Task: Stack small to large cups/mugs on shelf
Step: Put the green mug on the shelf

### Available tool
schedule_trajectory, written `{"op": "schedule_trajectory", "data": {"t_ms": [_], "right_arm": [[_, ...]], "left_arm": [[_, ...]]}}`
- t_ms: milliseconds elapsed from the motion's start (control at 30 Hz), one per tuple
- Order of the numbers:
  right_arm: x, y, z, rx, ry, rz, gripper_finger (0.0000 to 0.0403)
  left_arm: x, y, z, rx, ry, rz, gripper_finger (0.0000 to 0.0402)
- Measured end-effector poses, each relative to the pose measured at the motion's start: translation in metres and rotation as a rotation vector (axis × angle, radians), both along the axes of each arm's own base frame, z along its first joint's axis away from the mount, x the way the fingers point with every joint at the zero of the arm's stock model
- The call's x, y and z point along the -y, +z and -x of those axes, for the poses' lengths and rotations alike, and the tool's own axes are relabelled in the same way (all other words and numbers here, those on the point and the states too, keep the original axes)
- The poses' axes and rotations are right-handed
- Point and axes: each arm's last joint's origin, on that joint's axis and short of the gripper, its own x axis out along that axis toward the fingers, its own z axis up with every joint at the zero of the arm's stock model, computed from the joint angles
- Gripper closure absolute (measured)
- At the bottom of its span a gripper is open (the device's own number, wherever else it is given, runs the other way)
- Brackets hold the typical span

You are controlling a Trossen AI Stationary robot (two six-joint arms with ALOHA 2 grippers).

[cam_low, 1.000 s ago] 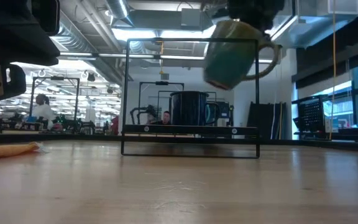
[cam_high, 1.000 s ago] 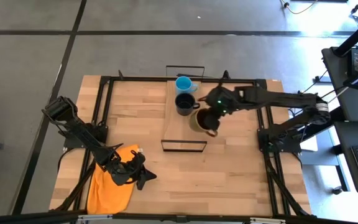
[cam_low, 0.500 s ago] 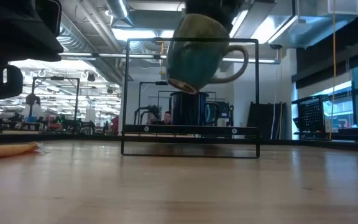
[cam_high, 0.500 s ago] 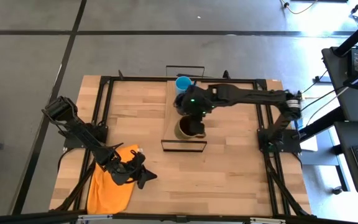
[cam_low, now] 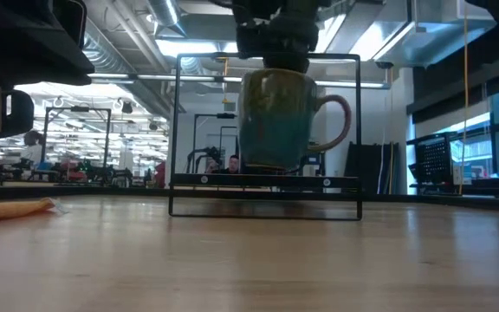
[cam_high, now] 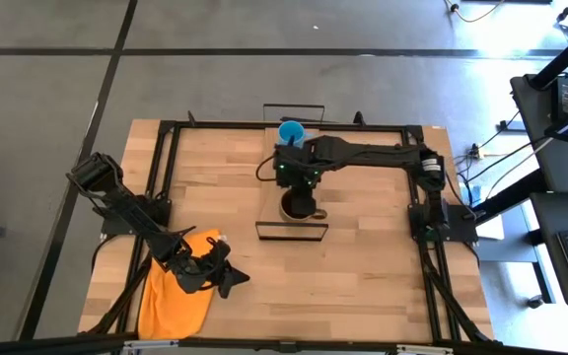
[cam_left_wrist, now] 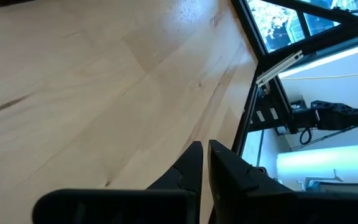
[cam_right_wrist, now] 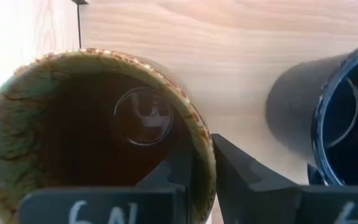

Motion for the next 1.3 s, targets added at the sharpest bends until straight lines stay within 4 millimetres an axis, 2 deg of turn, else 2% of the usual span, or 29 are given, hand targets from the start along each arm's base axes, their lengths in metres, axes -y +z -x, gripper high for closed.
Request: {"op": "schedule_trajectory", "data": {"t_ms": [233, 600, 800, 1300], "right_arm": [[-0.0009, -0.0051, -0.0038, -0.016, -0.022, -0.010, 0.0353], [-0.0005, -0.0028, -0.0068, 0.027, -0.017, -0.005, 0.0314], [0.0013, -0.0026, -0.0062, 0.015, -0.014, 0.083, 0.0311], [0.0059, -0.0026, -0.0058, 0.009, 0.007, 0.145, 0.0310]], "left_arm": [[-0.0005, -0.0001, 0.0000, 0.005, 0.012, -0.014, 0.0382], [-0.0021, -0.0018, 0.0002, -0.011, 0.019, -0.034, 0.0383], [-0.0020, -0.0017, 0.0003, -0.011, 0.020, -0.032, 0.0383], [-0.0019, -0.0016, 0.0002, -0.010, 0.021, -0.026, 0.0383]]}}
